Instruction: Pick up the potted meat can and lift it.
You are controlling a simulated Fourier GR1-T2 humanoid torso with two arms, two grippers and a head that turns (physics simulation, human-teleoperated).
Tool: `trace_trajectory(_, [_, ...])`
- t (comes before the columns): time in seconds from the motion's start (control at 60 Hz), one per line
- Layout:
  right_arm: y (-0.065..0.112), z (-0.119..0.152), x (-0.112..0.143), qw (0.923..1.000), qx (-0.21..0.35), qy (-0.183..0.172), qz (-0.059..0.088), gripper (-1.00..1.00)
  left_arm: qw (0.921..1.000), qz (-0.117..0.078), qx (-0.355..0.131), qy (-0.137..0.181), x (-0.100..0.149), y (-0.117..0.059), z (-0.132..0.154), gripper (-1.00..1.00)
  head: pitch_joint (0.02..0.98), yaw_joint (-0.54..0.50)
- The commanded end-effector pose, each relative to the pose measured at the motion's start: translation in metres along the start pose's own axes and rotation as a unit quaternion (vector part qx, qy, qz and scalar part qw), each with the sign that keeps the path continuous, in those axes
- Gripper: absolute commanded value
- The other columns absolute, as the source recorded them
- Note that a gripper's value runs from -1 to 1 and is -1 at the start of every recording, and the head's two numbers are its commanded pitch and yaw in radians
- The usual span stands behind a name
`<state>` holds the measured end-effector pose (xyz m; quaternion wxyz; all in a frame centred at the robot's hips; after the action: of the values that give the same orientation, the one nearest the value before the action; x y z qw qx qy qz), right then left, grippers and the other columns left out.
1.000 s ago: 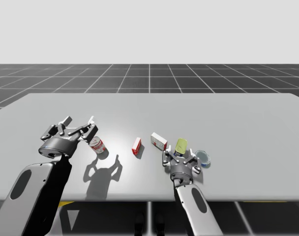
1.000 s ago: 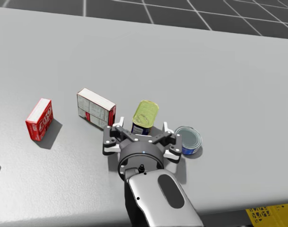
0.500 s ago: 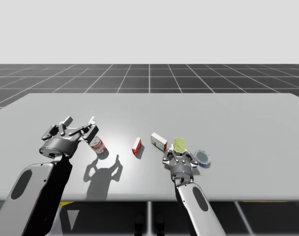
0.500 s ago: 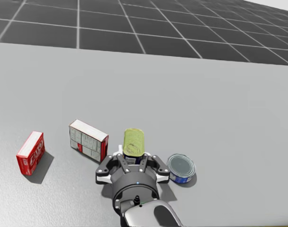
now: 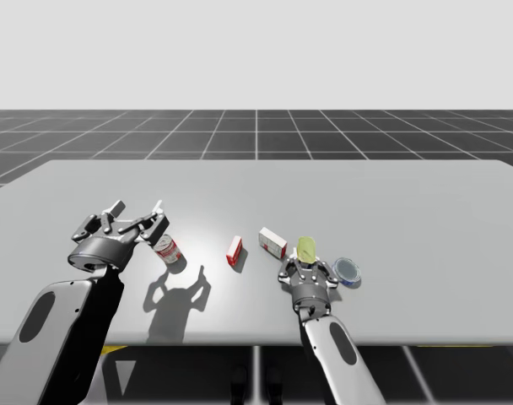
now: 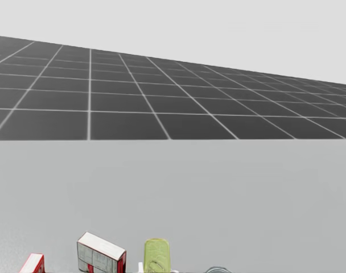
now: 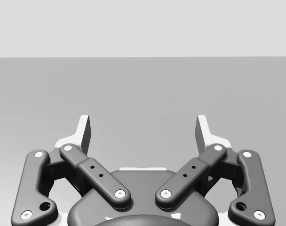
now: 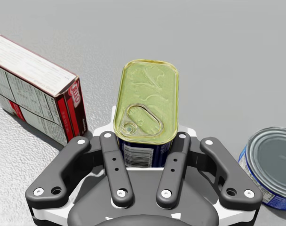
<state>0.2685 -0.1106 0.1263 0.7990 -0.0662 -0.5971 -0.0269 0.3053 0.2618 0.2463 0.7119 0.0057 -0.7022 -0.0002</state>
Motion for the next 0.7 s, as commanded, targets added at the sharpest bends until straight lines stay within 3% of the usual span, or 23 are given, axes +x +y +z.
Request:
trace_trajectory(0.017, [-0.009, -0.001, 0.0, 0.9988, -0.047, 0.001, -0.012, 1.0, 1.0, 0.0, 0.0, -0.001, 0.0, 0.001, 0.0, -1.0, 0.433, -0.31])
trace_trajectory(0.217, [-0.015, 0.007, 0.022, 0.9984, -0.043, -0.038, -0.005, 1.0, 1.0, 0.002, 0.001, -0.002, 0.0, 0.002, 0.0, -1.0, 0.441, -0.31])
trace_trajectory(0.383, [-0.02, 0.014, 0.046, 0.9957, -0.037, -0.084, -0.008, 1.0, 1.0, 0.001, 0.001, -0.002, 0.0, 0.002, -0.001, -1.0, 0.444, -0.31])
trace_trajectory(0.617, [-0.03, 0.03, 0.096, 0.9854, -0.038, -0.166, -0.006, 1.0, 1.0, 0.002, 0.002, -0.003, 0.0, 0.002, -0.001, -1.0, 0.44, -0.32])
trace_trajectory(0.7, [-0.032, 0.038, 0.117, 0.9822, -0.029, -0.186, -0.012, 1.0, 1.0, 0.002, 0.003, -0.003, 0.0, 0.002, -0.001, -1.0, 0.438, -0.32])
